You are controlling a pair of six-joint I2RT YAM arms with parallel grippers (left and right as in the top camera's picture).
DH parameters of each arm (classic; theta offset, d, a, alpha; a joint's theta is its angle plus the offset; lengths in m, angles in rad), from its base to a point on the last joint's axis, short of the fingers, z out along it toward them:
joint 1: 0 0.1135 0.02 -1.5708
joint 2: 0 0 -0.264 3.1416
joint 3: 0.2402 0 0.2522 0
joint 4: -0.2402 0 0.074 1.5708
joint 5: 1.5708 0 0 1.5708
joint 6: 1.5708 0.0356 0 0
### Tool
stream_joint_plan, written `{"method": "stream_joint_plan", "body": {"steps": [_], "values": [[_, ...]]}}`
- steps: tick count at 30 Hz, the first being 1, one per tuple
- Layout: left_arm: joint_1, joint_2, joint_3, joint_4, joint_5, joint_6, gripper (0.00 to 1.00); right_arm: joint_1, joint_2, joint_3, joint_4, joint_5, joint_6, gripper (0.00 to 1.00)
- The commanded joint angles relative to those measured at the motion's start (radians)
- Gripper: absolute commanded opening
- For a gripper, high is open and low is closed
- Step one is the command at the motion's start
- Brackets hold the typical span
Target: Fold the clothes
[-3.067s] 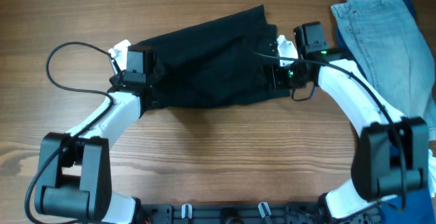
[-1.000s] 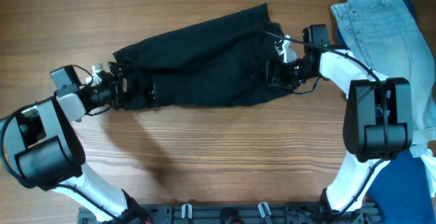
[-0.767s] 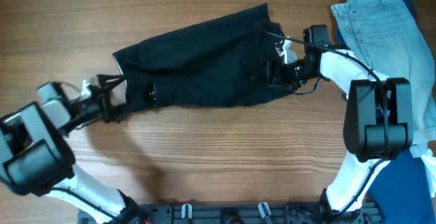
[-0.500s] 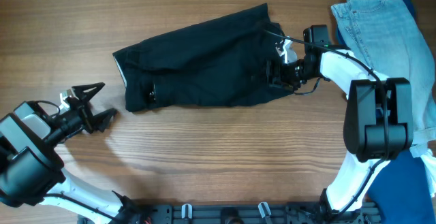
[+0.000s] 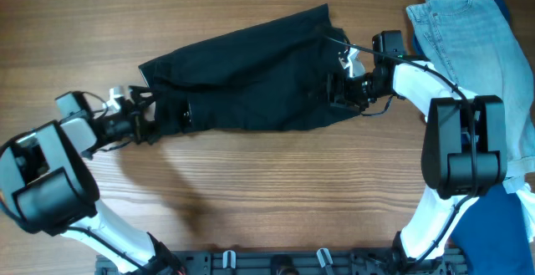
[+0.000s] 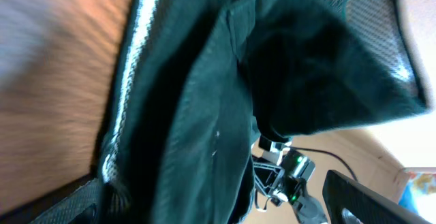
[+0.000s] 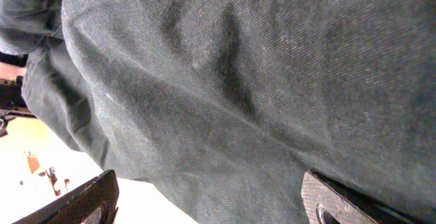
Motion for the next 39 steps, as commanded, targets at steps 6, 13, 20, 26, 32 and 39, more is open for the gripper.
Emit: {"method": "stream_joint_plan", "body": {"steps": [6, 13, 20, 26, 32, 39], "values": [[-0.146, 0.075, -0.029, 0.194, -0.097, -0.223, 0.04, -0.002, 0.052, -0.034, -0.013, 0.069, 0.007, 0.84], [-0.149, 0.075, -0.029, 0.214, -0.187, -0.345, 0.04, -0.002, 0.052, -0.034, -0.014, 0.043, -0.008, 0.20], [-0.297, 0.003, 0.002, 0.146, -0.360, -0.354, 0.04, -0.002, 0.052, -0.034, -0.016, 0.043, -0.008, 0.15], [-0.393, -0.078, 0.074, -0.021, -0.541, -0.320, 0.04, -0.002, 0.052, -0.034, -0.023, 0.049, -0.011, 0.20], [-0.361, -0.144, 0.075, -0.119, -0.637, -0.294, 0.04, -0.002, 0.052, -0.034, -0.027, 0.055, -0.023, 0.20], [-0.363, -0.216, 0.100, -0.273, -0.802, -0.205, 0.04, -0.002, 0.052, -0.034, -0.039, 0.055, -0.034, 0.22]]}}
